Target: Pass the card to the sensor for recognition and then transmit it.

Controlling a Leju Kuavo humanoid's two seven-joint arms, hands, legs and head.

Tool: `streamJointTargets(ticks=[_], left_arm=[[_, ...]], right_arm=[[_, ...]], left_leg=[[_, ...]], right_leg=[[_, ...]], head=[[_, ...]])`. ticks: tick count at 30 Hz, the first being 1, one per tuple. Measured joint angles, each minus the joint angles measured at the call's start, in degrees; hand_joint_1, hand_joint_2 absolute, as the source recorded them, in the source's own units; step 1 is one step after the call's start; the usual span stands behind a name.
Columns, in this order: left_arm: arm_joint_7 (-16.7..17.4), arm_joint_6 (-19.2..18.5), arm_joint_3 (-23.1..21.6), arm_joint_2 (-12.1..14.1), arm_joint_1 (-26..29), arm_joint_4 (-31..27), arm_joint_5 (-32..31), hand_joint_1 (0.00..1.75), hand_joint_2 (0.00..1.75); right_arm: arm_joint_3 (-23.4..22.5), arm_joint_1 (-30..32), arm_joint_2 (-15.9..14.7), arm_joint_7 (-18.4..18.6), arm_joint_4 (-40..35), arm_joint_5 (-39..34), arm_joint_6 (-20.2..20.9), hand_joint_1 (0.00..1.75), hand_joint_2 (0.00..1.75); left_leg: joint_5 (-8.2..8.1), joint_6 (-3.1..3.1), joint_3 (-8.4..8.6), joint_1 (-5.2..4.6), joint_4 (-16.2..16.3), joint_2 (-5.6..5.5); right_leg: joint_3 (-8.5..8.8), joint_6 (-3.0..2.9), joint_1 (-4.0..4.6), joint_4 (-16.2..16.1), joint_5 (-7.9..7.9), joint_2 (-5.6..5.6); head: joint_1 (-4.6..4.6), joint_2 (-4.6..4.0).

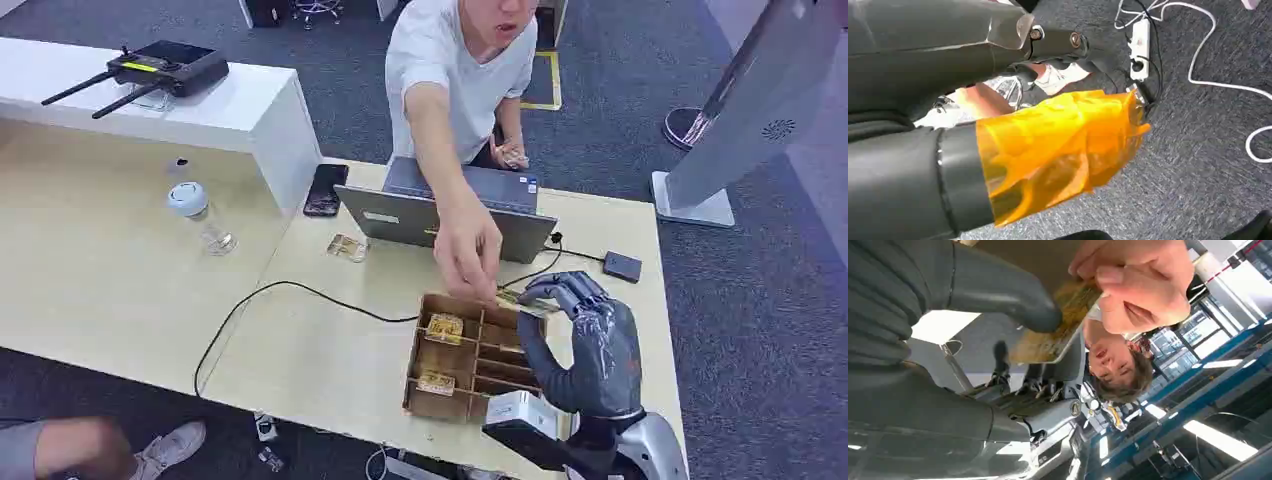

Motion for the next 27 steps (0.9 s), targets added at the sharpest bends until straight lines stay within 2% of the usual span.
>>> streamJointTargets(ticks=[17, 22, 27], left_arm=[[0.98, -1.18, -0.13, -0.04, -0.30, 0.00, 0.31, 0.00, 0.00], [0.98, -1.03, -0.13, -0.04, -0.28, 0.00, 0.74, 0.00, 0.00], [-0.44, 0.28, -0.13, 0.00, -0.09, 0.00, 1.68, 0.00, 0.00]], right_arm=[[-0.22, -0.19, 0.98, -1.55, 0.57, -0.55, 1.47, 1.75, 1.75], [-0.50, 0.51, 1.01, -2.93, 0.33, -3.98, 3.28, 1.75, 1.75], [-1.64, 2.47, 0.90, -4.06, -0.65, -11.42, 7.47, 1.75, 1.75]], left_leg=[[0.00, 0.00, 0.00, 0.00, 0.00, 0.00], [0.00, 0.00, 0.00, 0.00, 0.00, 0.00], [0.00, 0.00, 0.00, 0.00, 0.00, 0.00]], right_leg=[[-0.01, 0.00, 0.00, 0.00, 0.00, 0.00], [-0.01, 0.00, 0.00, 0.00, 0.00, 0.00], [-0.02, 0.00, 0.00, -0.01, 0.00, 0.00]], head=[[0.02, 0.00], [0.02, 0.00], [0.02, 0.00]])
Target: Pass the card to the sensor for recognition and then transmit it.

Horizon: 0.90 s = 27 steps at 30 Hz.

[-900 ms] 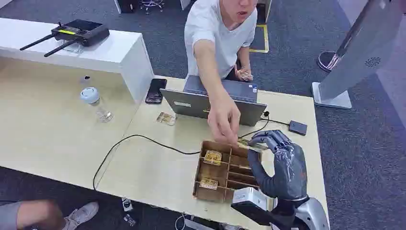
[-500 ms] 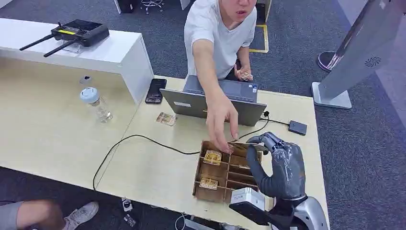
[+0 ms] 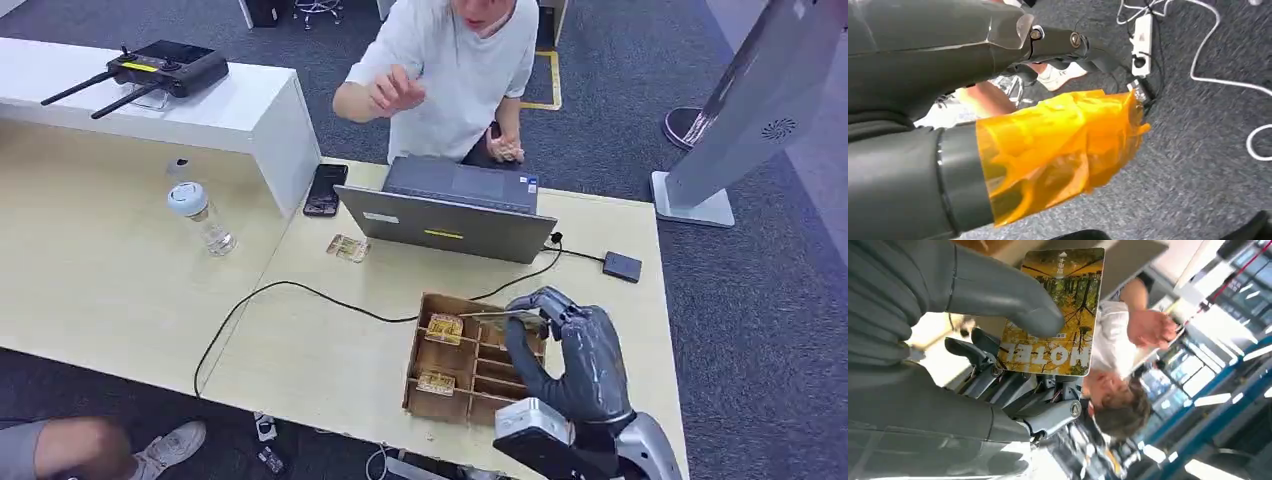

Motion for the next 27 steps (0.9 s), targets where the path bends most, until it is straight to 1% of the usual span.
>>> streamJointTargets(ticks=[7, 12, 20, 27], left_arm=[[-0.42, 0.55, 0.20, 0.02, 0.25, 0.00, 0.94, 0.00, 0.00], [-0.50, 0.85, 0.28, 0.02, 0.28, 0.00, 1.38, 0.00, 0.00], [-0.64, 1.29, 0.61, 0.04, 0.50, 0.00, 2.01, 0.00, 0.00], [-0.74, 1.77, 1.03, 0.02, 0.63, 0.00, 2.36, 0.00, 0.00]], right_arm=[[-3.91, 4.80, -1.20, -2.27, -0.37, -10.08, 3.85, 1.75, 1.75], [-7.34, 8.28, -2.23, -3.02, -0.37, -15.90, 5.33, 1.75, 1.75], [-12.35, 12.81, -4.55, -2.80, -0.35, -23.63, 5.93, 1.75, 1.75], [-15.06, 15.38, -6.06, -1.31, 0.02, -25.50, 5.49, 1.75, 1.75]], left_leg=[[-0.02, 0.01, -0.01, 0.00, 0.00, 0.00], [-0.03, 0.00, -0.02, 0.00, 0.00, 0.00], [-0.03, 0.00, -0.02, 0.00, 0.00, 0.00], [-0.03, 0.00, -0.02, 0.00, 0.00, 0.00]], right_leg=[[0.00, 0.01, 0.00, -0.01, -0.01, 0.00], [-0.01, 0.01, 0.00, -0.01, -0.01, 0.00], [-0.01, 0.01, -0.01, -0.01, -0.01, 0.00], [-0.02, 0.01, 0.00, -0.01, -0.01, 0.00]], head=[[0.00, 0.00], [0.00, 0.00], [0.00, 0.00], [0.00, 0.00]])
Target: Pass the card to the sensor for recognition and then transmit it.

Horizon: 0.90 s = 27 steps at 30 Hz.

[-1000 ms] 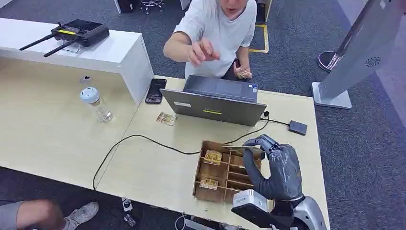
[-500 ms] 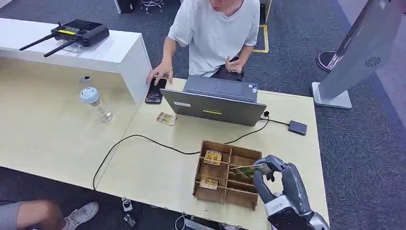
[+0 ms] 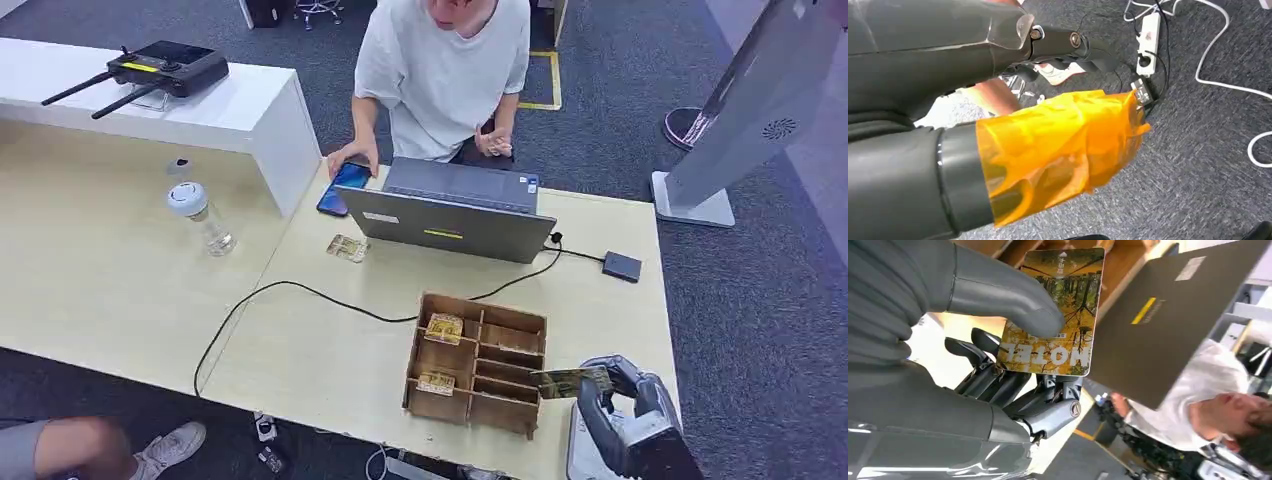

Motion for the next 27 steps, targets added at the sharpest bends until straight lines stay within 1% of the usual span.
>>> streamJointTargets(ticks=[13, 22, 27], left_arm=[[0.68, 0.13, 0.48, 0.00, 0.00, 0.00, -0.11, 0.00, 0.00], [0.98, 0.13, 0.48, 0.00, 0.00, 0.00, -0.26, 0.00, 0.00], [1.01, 0.13, 0.48, 0.00, 0.00, 0.00, -0.26, 0.00, 0.00]], right_arm=[[-0.46, 1.57, -1.18, 7.74, 4.24, 0.96, -1.47, 1.75, 1.75], [-0.44, 1.89, -1.31, 11.80, 7.98, 2.12, -3.61, 1.75, 1.75], [-0.44, 1.89, -1.35, 12.48, 9.14, 2.58, -4.02, 1.75, 1.75]], left_leg=[[0.00, 0.00, -0.01, 0.00, 0.00, 0.00], [0.00, 0.00, -0.01, 0.00, 0.00, 0.01], [0.00, 0.00, -0.01, 0.00, 0.00, 0.01]], right_leg=[[0.00, 0.00, 0.00, 0.00, 0.00, 0.00], [0.00, 0.00, 0.00, 0.00, 0.00, 0.01], [0.00, 0.00, 0.00, 0.00, 0.00, 0.01]], head=[[0.00, 0.00], [0.00, 0.00], [0.00, 0.00]])
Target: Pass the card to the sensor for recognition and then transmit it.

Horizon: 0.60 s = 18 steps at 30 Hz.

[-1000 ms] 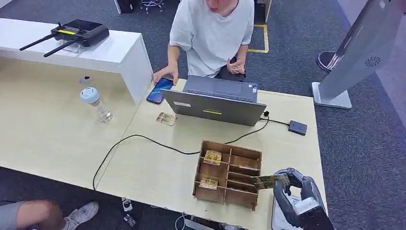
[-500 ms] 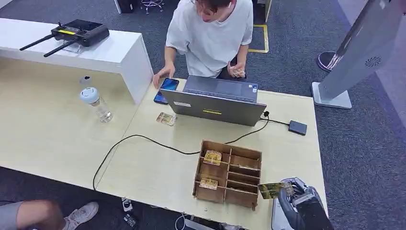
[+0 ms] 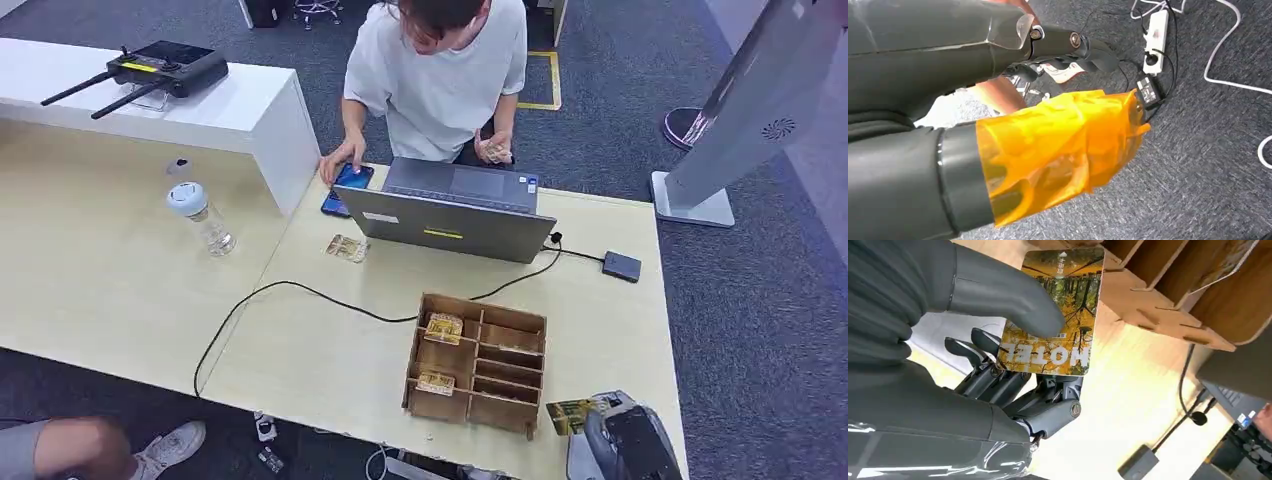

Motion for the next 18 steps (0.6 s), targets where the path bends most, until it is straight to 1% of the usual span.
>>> streamJointTargets(ticks=[7, 18], left_arm=[[0.26, -0.02, 0.00, 0.00, 0.00, 0.00, -0.02, 0.00, 0.00], [0.44, -0.02, 0.00, 0.00, 0.00, 0.00, 0.18, 0.00, 0.00]], right_arm=[[0.02, -0.02, -0.17, 2.86, 1.60, 2.32, -0.31, 1.75, 1.75], [0.02, -0.09, -0.17, 3.96, 2.67, 4.06, -1.09, 1.75, 1.75]], left_leg=[[0.00, 0.00, -0.01, 0.00, 0.00, 0.00], [0.00, 0.00, -0.01, 0.00, 0.00, 0.00]], right_leg=[[0.00, 0.00, 0.00, 0.00, 0.00, 0.00], [0.00, 0.00, 0.00, 0.00, 0.00, 0.00]], head=[[0.00, 0.00], [0.00, 0.00]])
